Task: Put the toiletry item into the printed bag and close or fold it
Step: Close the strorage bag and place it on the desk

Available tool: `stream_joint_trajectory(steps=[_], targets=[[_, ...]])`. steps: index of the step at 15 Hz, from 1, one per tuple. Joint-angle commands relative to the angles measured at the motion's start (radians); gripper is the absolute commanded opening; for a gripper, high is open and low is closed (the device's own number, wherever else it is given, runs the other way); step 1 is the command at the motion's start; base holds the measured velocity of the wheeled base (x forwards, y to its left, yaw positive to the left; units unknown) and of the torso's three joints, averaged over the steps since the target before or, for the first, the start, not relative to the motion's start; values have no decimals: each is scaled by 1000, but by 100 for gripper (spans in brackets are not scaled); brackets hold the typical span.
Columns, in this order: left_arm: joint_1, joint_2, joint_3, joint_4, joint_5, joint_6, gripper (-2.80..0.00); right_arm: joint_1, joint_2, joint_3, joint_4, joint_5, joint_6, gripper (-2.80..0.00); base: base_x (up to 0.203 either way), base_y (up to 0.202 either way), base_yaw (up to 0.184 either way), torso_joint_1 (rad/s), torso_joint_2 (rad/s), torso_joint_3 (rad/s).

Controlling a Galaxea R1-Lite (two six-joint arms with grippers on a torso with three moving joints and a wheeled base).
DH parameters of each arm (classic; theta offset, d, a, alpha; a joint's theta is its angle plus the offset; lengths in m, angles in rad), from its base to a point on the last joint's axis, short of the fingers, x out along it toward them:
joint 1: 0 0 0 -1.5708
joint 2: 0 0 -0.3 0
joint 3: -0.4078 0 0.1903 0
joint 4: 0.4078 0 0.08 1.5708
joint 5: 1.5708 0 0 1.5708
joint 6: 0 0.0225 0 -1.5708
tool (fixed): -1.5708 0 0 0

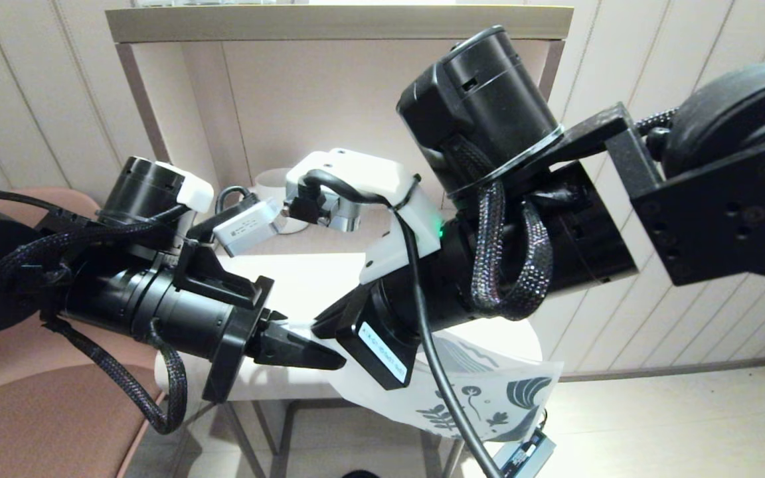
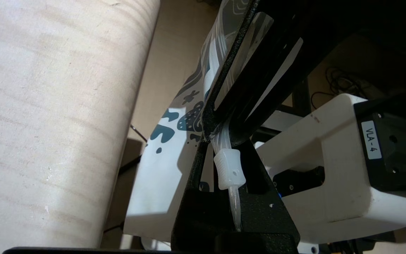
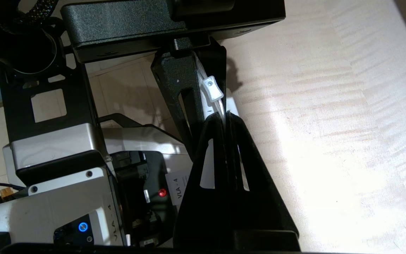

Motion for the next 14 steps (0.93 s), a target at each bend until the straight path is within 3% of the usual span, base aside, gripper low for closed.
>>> stream_joint_trajectory(steps=[1, 14], targets=[[-2, 0, 0, 0, -3, 3, -280, 4, 6, -6, 2, 4, -2, -280, 0, 0, 0, 0, 0, 0], [-3, 3, 0, 0, -3, 3, -280, 9, 19, -26, 0, 4, -2, -280, 0, 0, 0, 0, 0, 0]])
